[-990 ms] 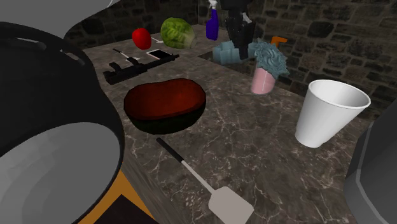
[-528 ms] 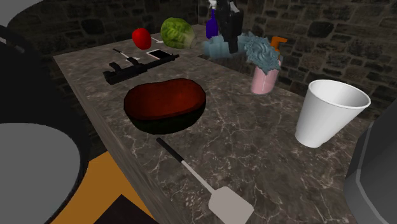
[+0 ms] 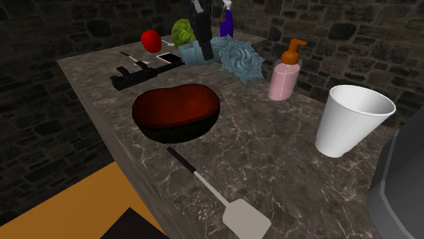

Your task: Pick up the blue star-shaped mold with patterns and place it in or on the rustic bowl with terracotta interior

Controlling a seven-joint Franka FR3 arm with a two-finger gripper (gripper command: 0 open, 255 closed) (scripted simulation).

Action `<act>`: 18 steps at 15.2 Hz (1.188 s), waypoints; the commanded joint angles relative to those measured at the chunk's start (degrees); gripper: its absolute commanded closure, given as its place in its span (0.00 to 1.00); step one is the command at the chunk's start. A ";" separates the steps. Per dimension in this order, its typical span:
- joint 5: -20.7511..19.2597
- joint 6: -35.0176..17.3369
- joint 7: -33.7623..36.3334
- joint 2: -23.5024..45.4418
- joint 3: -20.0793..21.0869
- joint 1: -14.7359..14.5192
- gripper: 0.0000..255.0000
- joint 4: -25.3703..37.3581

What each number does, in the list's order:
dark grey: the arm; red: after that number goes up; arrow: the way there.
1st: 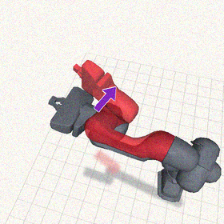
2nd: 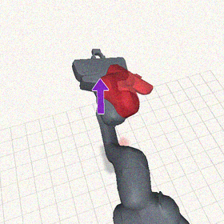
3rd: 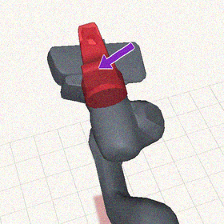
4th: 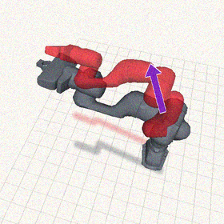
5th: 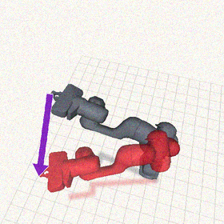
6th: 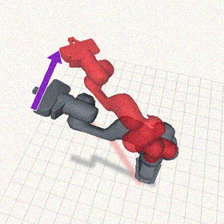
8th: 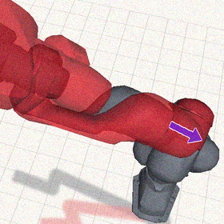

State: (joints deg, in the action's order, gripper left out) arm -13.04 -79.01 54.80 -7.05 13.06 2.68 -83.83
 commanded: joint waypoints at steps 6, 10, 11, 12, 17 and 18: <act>2.75 3.10 5.82 -9.27 3.31 -2.84 1.00 -7.24; 3.89 2.49 7.62 -12.32 4.15 -3.69 1.00 -11.14; 4.02 1.67 7.70 -12.76 4.07 -3.74 1.00 -12.37; 4.14 0.87 7.79 -13.18 3.99 -3.80 1.00 -13.59; 4.65 -3.07 8.25 -15.04 3.68 -4.07 1.00 -19.36; 4.74 -3.84 8.35 -15.37 3.63 -4.12 1.00 -20.45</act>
State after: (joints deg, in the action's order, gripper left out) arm -8.36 -81.98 63.05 -22.17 16.74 -1.41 -103.21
